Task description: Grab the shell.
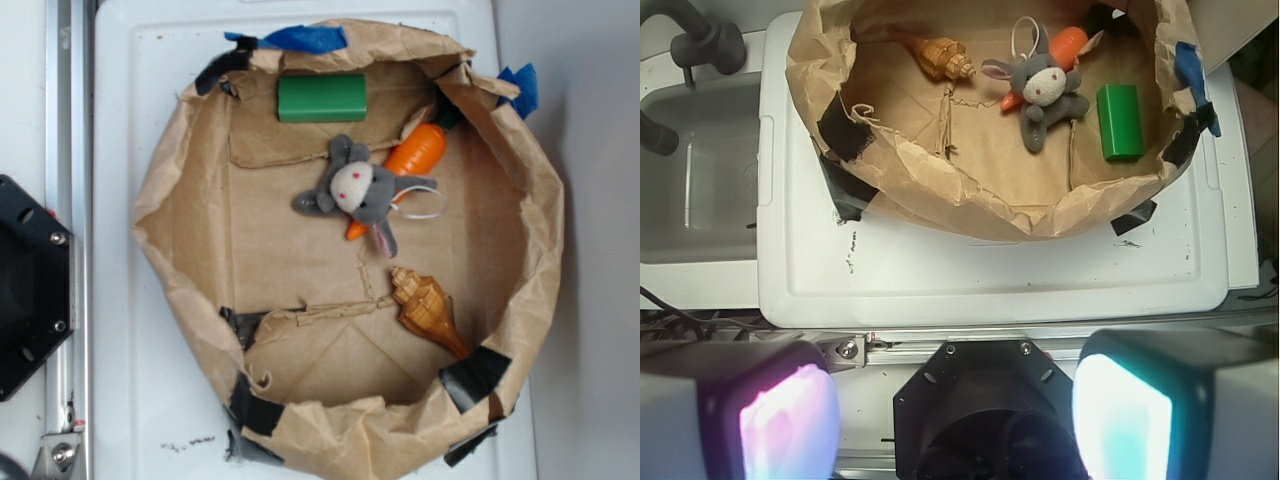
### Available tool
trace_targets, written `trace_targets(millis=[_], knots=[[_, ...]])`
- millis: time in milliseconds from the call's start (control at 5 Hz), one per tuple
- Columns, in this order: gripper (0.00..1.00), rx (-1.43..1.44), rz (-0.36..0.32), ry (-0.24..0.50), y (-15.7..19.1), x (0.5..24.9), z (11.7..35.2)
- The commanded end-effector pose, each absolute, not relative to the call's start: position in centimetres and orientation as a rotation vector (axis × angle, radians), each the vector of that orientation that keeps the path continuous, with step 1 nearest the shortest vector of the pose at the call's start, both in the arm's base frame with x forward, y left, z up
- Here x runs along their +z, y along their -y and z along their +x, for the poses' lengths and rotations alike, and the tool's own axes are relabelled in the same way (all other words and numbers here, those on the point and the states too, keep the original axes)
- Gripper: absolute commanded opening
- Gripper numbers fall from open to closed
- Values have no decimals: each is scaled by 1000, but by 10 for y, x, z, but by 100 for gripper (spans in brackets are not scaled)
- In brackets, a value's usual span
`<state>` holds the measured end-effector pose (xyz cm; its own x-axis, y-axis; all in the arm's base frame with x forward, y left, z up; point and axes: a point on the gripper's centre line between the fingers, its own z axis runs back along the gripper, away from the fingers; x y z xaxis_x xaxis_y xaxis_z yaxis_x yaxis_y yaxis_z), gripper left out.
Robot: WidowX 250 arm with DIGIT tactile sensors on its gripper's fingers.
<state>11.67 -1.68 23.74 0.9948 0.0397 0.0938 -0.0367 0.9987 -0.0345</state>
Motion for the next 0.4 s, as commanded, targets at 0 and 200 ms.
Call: trace_targets(millis=[0, 200], knots=[[100, 38, -33, 95, 17, 237, 117], [100, 57, -18, 112, 18, 239, 157]])
